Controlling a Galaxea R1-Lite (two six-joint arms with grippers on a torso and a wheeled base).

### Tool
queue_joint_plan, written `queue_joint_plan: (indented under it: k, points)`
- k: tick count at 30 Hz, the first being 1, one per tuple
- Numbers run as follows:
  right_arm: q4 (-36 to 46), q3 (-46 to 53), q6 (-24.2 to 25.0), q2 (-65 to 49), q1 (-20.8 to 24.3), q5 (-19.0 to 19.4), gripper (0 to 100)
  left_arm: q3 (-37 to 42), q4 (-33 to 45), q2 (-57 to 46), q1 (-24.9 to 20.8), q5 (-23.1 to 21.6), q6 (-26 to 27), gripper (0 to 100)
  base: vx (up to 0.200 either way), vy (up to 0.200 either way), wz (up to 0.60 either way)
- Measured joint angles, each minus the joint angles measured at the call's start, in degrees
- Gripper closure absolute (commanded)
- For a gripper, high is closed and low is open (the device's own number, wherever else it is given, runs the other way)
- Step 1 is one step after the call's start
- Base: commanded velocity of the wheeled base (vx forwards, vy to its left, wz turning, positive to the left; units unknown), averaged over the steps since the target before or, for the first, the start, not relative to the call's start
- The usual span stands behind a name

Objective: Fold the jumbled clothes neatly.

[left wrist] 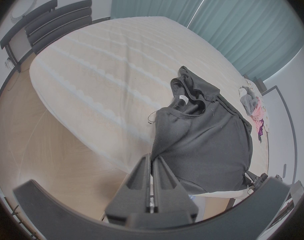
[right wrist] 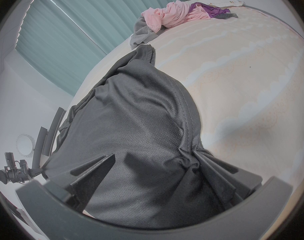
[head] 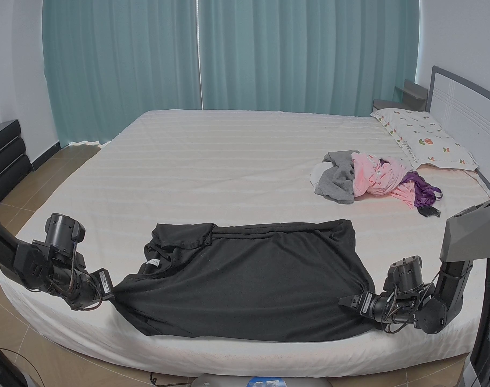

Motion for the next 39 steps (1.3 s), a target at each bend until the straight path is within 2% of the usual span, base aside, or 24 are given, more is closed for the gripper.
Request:
queue_joint_plan:
  k: [6, 14, 21, 29, 39]
  points:
    - [-0.40, 0.24, 0.00, -0.24, 0.09, 0.01, 0, -0.69, -0.77, 2.69, 0.10, -0.96, -0.22, 0, 0.000, 0.000, 0.00]
    - [-0.07, 0.56, 0.28, -2.01, 0.38, 0.11, 0, -7.17, -1.02, 4.52, -0.26, -0.99, -2.19, 0, 0.000, 0.000, 0.00]
    - [0.00, 1.16, 0.44, -4.83, 0.49, 0.20, 0, -18.55, -0.89, 9.95, -2.46, -1.01, -7.62, 0, 0.000, 0.000, 0.00]
    - [-0.35, 1.79, 0.52, -6.72, 0.52, 0.22, 0, -33.13, -0.66, 21.36, -6.73, -1.06, -13.14, 0, 0.000, 0.000, 0.00]
    - [-0.60, 2.68, 0.69, -7.44, 0.52, 0.22, 0, -45.82, -0.52, 33.24, -9.87, 1.04, -14.79, 0, 0.000, 0.000, 0.00]
